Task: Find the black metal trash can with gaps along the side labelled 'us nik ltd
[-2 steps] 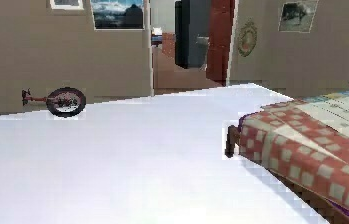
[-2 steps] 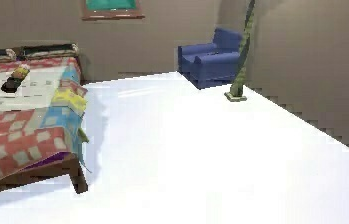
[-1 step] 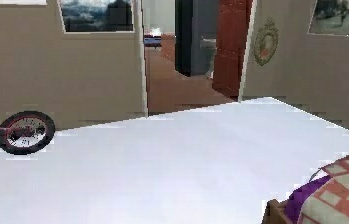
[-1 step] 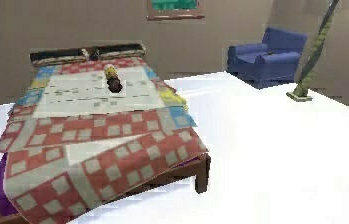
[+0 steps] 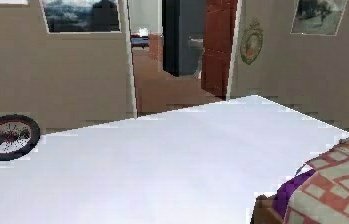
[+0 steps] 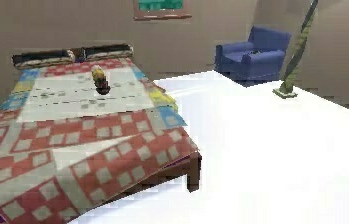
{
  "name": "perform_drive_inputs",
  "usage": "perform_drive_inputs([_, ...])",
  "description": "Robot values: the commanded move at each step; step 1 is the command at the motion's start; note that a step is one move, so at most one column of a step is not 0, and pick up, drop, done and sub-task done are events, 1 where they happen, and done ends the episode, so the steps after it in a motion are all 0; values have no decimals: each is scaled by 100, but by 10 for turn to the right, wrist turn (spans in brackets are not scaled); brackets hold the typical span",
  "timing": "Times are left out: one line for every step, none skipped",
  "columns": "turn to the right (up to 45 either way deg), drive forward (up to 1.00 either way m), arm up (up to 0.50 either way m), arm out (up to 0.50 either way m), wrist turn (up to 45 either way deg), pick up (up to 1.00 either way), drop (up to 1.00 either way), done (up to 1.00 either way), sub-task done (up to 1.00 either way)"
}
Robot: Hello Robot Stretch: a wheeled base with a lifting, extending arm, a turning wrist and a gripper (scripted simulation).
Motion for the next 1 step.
perform_drive_inputs([0,90,0,0,0,0,0,0,0])
